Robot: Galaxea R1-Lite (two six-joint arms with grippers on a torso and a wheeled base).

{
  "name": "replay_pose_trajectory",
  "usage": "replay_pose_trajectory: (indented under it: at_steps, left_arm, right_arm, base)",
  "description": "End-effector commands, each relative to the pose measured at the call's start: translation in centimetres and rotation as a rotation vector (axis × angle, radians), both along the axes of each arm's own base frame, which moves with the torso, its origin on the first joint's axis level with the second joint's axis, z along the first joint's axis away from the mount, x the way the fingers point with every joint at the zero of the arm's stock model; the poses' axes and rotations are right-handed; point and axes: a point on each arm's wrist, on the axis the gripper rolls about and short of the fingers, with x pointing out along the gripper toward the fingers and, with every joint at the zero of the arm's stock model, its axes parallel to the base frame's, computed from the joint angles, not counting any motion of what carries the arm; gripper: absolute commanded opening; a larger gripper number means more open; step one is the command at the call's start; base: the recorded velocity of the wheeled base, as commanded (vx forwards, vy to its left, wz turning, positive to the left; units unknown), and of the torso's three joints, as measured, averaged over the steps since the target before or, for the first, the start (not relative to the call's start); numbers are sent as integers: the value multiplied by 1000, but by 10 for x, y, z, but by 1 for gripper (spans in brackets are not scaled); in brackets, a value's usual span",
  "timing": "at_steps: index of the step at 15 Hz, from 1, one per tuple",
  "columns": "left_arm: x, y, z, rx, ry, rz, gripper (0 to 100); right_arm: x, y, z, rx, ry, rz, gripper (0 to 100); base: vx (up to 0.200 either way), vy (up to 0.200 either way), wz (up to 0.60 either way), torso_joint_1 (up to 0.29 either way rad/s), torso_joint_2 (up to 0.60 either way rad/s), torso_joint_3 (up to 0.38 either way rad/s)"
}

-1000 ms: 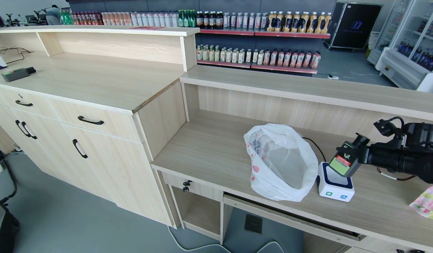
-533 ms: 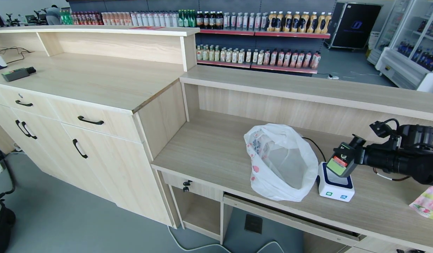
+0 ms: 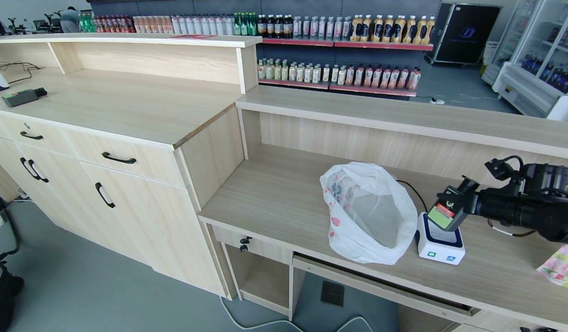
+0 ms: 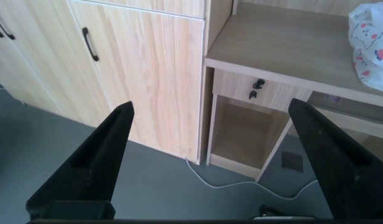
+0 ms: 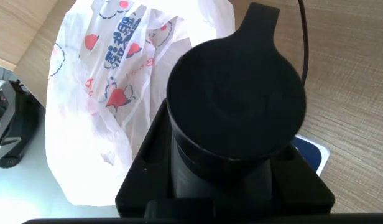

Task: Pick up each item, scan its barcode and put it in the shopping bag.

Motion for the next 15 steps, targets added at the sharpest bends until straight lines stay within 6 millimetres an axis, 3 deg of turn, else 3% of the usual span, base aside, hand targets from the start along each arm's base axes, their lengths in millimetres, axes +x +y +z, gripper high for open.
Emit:
replay_pose_trajectory:
  at_steps: [1,13,15]
  left_arm:
    - [0,0,0,0,-1,0,100]
    - [0,0,0,0,-1,0,100]
    - [0,0,0,0,-1,0,100]
  right_arm:
    - [-1,0,-1,0,4,1,0]
    - [8,10,1,3,-9,29,0]
    - [5,11,27,-42,-91,28,0]
  base:
    - [0,0,0,0,0,0]
    - [0,0,0,0,0,0]
    - [0,0,0,0,0,0]
